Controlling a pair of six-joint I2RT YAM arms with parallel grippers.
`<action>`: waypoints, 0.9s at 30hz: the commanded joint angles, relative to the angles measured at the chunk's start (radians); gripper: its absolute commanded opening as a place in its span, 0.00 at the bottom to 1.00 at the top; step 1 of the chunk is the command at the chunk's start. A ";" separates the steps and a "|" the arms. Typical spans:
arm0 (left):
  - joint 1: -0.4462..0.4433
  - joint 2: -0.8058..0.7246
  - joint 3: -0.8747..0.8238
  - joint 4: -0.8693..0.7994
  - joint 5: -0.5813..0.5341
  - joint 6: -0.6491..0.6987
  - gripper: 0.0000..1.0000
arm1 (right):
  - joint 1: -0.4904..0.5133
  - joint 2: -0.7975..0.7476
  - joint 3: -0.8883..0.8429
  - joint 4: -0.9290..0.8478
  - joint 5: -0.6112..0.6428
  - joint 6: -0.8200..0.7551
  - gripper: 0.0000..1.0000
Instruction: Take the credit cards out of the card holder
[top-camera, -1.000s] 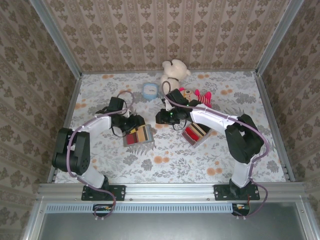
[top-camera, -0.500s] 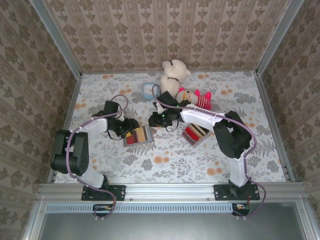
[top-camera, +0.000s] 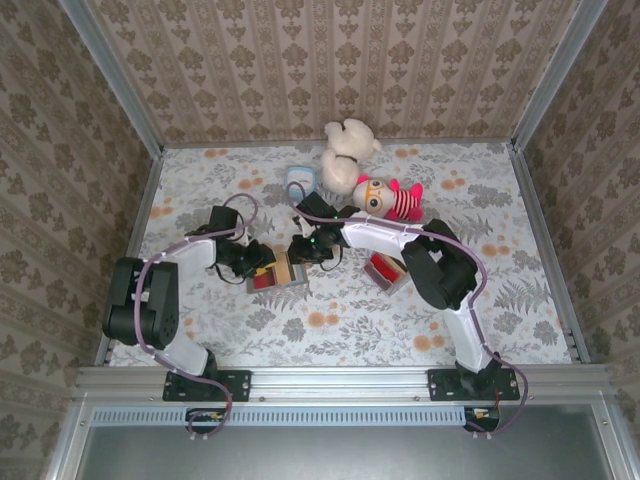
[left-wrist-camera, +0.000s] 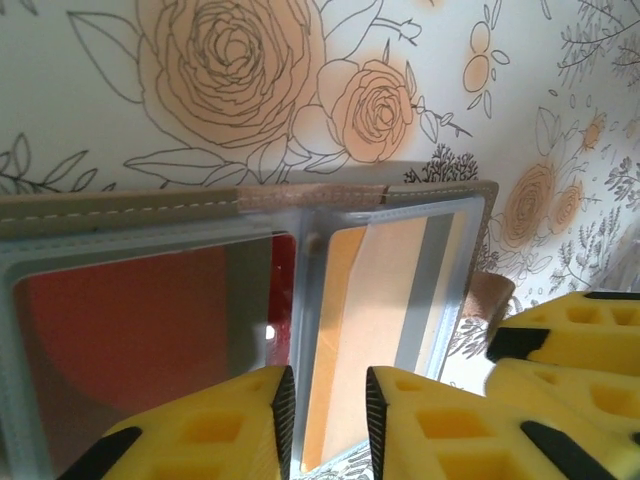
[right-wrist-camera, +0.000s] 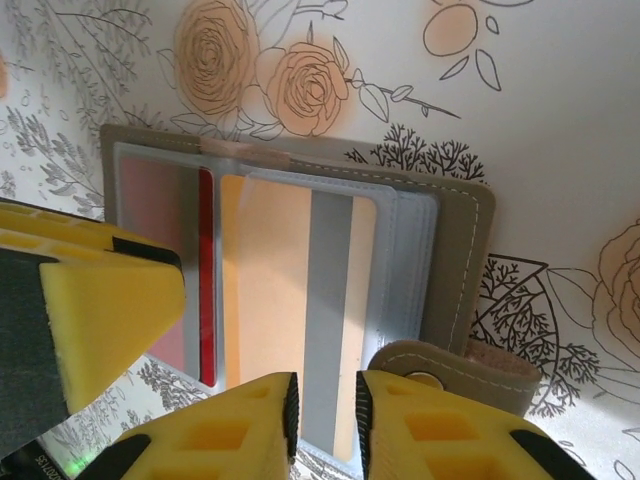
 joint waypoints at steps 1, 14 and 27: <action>0.007 0.027 -0.011 0.014 0.020 0.000 0.26 | 0.003 0.032 0.040 -0.043 0.012 -0.010 0.25; 0.007 0.062 -0.022 0.029 0.014 0.005 0.23 | 0.007 0.074 0.068 -0.042 -0.007 -0.007 0.21; 0.010 0.065 -0.035 0.048 0.028 0.008 0.21 | 0.008 0.117 0.089 -0.063 -0.014 -0.011 0.22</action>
